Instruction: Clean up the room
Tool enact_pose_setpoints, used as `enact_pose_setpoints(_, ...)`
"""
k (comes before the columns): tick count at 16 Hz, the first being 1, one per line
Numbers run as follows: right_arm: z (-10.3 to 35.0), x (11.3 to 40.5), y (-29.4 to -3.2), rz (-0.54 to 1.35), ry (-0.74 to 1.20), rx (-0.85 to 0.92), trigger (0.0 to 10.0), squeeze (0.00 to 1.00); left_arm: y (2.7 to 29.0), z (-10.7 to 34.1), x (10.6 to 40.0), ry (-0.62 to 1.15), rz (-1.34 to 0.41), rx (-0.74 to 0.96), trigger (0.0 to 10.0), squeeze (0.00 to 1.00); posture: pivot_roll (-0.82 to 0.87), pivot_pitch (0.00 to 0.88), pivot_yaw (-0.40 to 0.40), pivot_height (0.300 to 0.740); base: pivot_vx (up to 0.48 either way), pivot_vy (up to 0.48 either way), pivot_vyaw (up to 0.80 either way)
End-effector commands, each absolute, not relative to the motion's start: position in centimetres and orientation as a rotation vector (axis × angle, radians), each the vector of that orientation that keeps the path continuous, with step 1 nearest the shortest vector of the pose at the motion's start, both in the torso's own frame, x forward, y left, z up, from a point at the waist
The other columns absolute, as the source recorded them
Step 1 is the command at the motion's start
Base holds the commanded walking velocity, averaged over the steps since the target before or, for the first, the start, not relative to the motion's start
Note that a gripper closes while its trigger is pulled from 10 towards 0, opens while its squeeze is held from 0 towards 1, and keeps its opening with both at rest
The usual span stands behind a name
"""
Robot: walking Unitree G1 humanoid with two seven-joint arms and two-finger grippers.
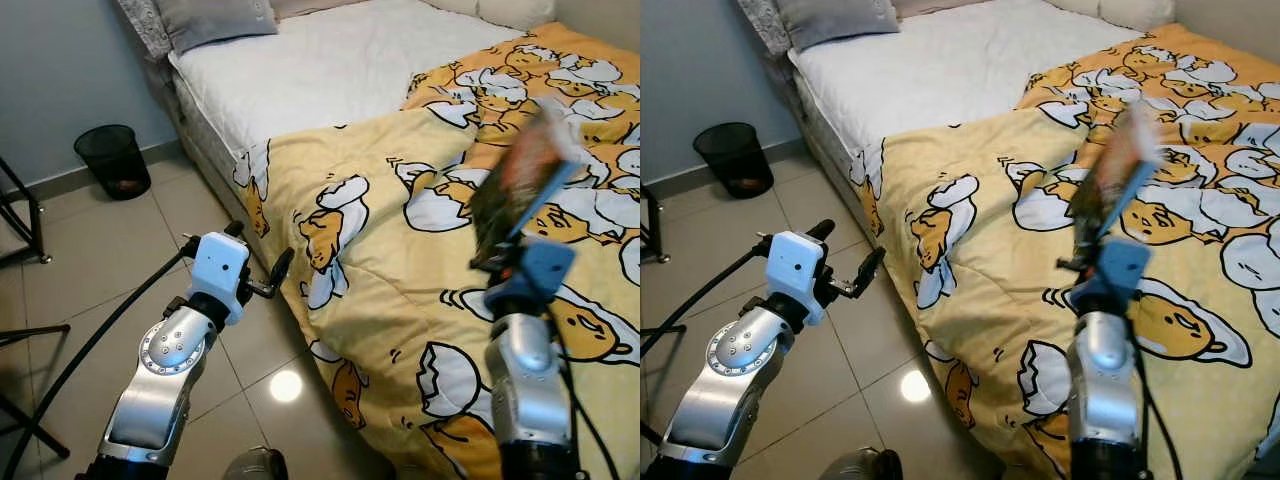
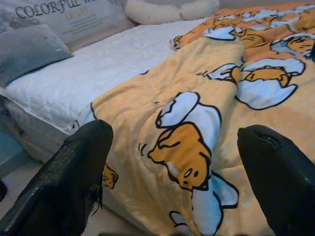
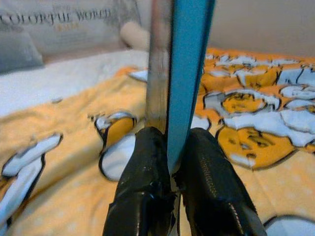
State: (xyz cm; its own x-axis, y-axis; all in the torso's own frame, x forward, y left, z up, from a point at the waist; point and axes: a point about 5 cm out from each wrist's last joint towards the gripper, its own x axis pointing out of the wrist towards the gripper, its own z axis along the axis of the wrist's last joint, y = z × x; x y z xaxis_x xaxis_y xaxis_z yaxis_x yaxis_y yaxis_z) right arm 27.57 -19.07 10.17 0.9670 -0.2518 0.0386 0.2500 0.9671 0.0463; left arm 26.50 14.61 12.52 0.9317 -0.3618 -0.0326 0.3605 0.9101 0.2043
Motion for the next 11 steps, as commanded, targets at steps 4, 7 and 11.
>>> enact_pose_setpoints(4, 10.2, 26.6, -19.3, -0.375, -0.006, 0.046, 10.0, 0.00, 14.6, 11.7, 26.5, 0.015, -0.342, 0.237, 10.0, 0.00, -0.02, 0.000, 0.046, 0.740, 0.000, 0.000, -0.80)
enact_pose_setpoints(7, 10.2, 26.5, -19.3, -0.388, 0.009, 0.092, 10.0, 0.00, 14.9, 11.3, 26.8, 0.025, -0.326, 0.242, 10.0, 0.00, -0.02, 0.000, 0.039, 0.740, 0.000, 0.000, -0.53)
enact_pose_setpoints(11, 9.7, 27.4, -17.5, -0.251, 0.065, 0.161, 10.0, 0.00, 15.2, 11.3, 26.7, 0.017, -0.291, 0.255, 10.0, 0.00, 0.01, 0.000, 0.008, 0.740, 0.000, 0.000, -0.20)
